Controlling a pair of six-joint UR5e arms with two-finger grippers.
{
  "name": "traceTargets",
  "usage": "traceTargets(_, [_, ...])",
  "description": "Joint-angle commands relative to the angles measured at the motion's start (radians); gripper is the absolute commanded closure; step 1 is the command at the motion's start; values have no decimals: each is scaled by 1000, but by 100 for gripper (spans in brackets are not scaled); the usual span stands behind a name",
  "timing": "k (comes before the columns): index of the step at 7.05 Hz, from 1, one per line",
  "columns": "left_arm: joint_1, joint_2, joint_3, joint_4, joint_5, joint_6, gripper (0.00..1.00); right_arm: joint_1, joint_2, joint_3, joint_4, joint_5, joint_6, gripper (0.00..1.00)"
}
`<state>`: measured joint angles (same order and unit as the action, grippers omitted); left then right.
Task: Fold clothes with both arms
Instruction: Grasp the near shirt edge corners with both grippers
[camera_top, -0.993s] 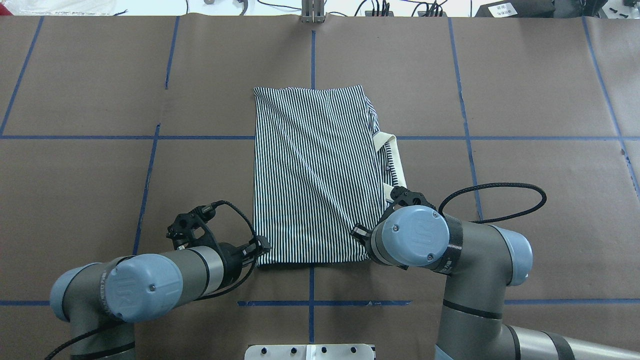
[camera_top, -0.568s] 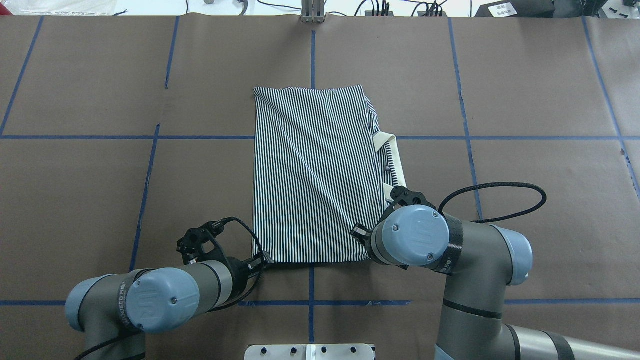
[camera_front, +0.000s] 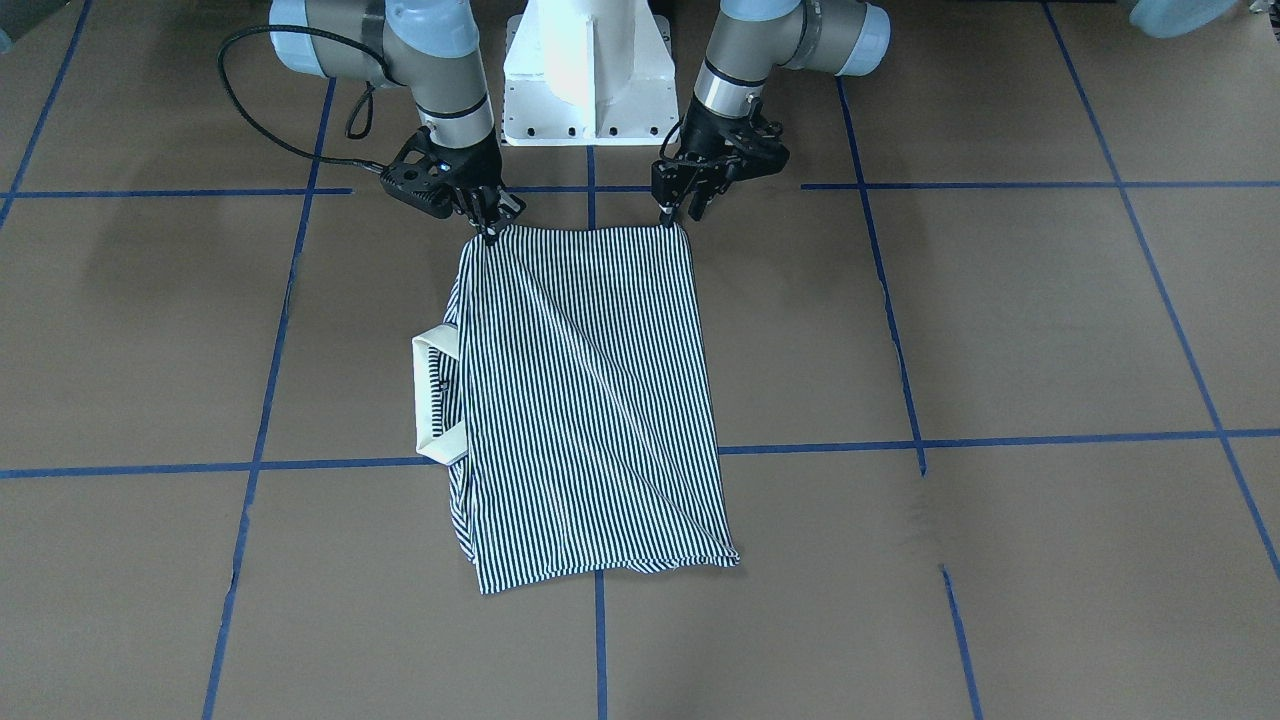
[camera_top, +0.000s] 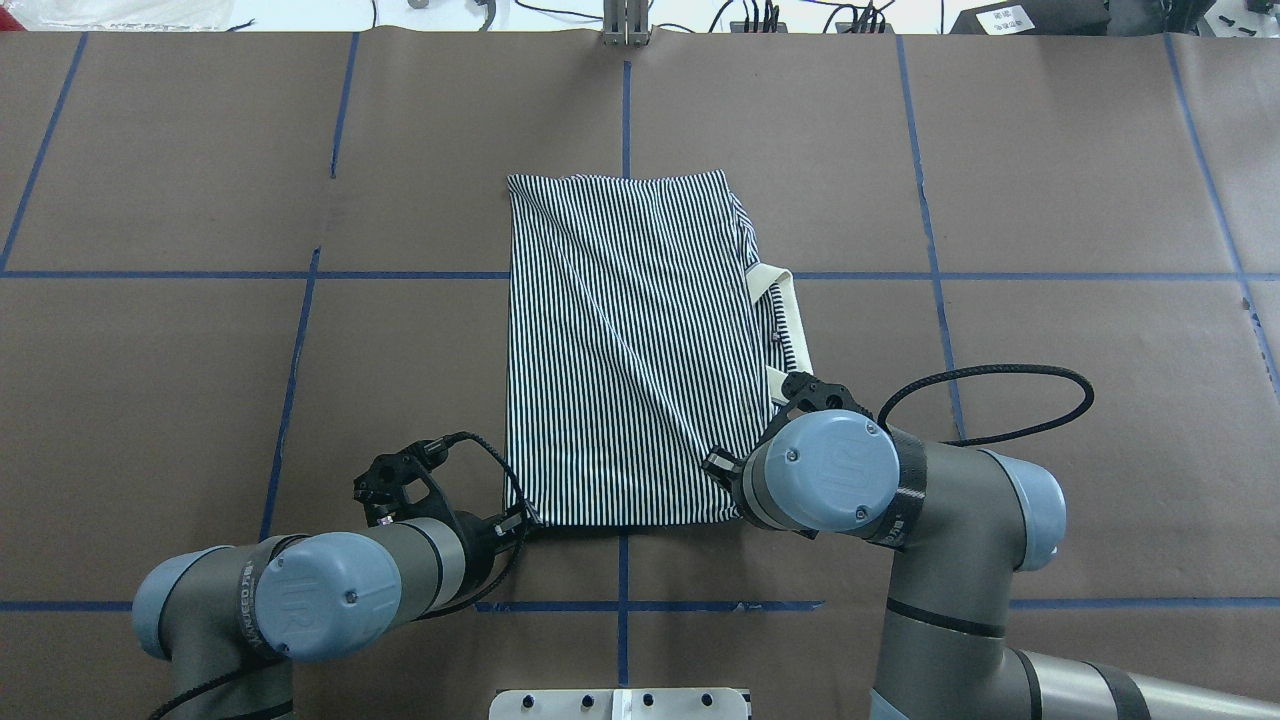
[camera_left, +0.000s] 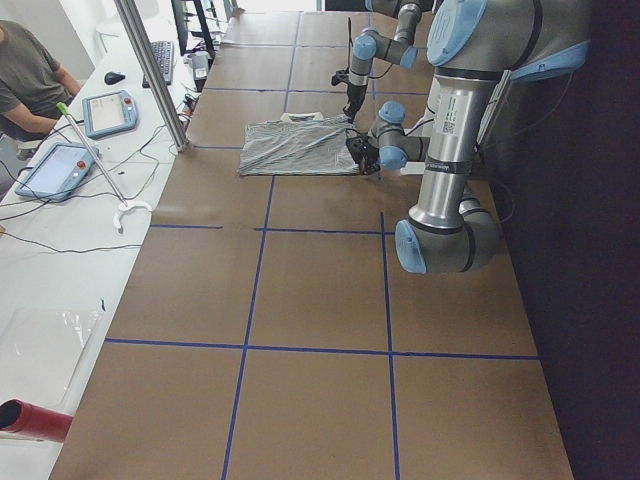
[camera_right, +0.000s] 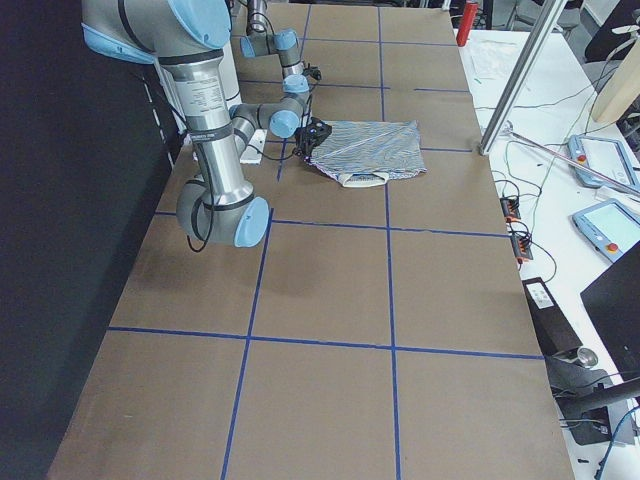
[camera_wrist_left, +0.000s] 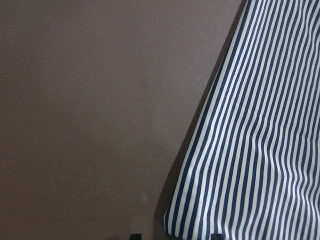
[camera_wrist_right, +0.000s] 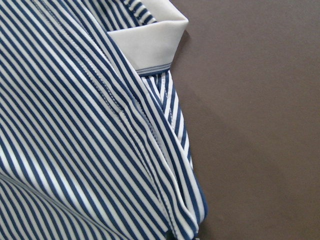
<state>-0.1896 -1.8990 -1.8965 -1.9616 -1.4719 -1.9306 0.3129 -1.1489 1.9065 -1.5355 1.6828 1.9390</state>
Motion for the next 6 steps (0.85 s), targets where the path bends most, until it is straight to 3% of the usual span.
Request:
traceTargets(1, [-7, 0, 1, 0, -1, 7, 45, 0, 0, 0, 0, 0, 0, 100])
traceTargets(6, [-5, -14, 14, 0, -1, 12, 48, 0, -6, -1, 0, 0, 0, 100])
